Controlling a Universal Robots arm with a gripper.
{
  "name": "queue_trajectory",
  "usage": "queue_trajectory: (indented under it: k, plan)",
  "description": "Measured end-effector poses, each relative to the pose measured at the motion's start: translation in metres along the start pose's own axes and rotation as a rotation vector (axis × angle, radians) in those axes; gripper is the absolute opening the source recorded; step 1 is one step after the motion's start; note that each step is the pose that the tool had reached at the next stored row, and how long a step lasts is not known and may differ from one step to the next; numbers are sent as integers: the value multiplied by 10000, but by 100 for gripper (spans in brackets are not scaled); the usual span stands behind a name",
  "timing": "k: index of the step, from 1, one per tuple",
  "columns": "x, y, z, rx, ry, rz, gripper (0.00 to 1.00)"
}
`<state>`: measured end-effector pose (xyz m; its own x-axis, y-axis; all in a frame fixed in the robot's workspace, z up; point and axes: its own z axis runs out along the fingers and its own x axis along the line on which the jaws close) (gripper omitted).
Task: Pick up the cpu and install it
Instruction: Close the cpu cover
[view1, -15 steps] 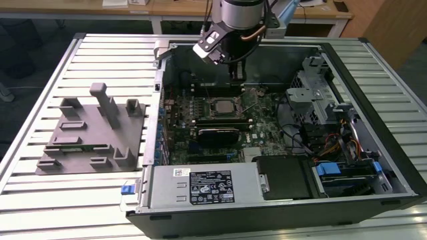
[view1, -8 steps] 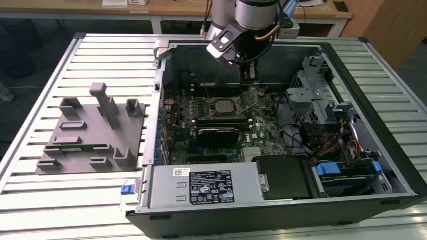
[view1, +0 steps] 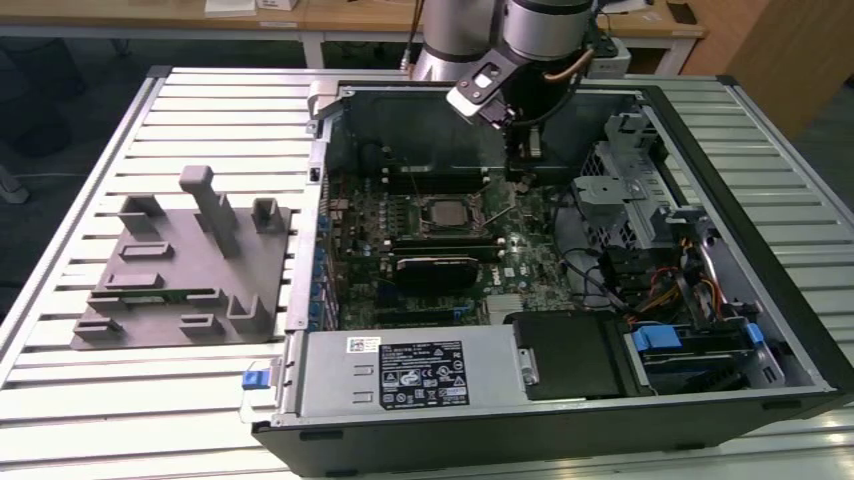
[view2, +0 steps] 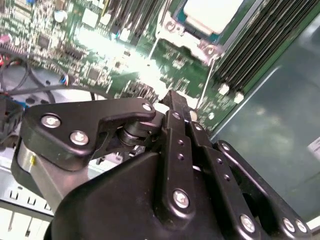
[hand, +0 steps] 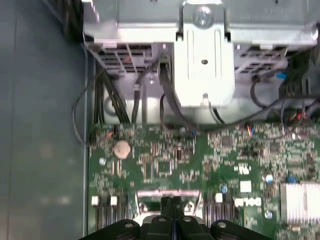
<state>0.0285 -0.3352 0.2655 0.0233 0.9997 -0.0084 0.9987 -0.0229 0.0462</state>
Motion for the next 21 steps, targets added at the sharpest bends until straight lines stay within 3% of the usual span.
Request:
queue_trajectory:
  k: [7,12,21]
  plan:
    - [3,126,35,11,-1,0,11]
    - [5,176,103,26,-1,0,11]
    - [7,237,220,145,-3,-1,11]
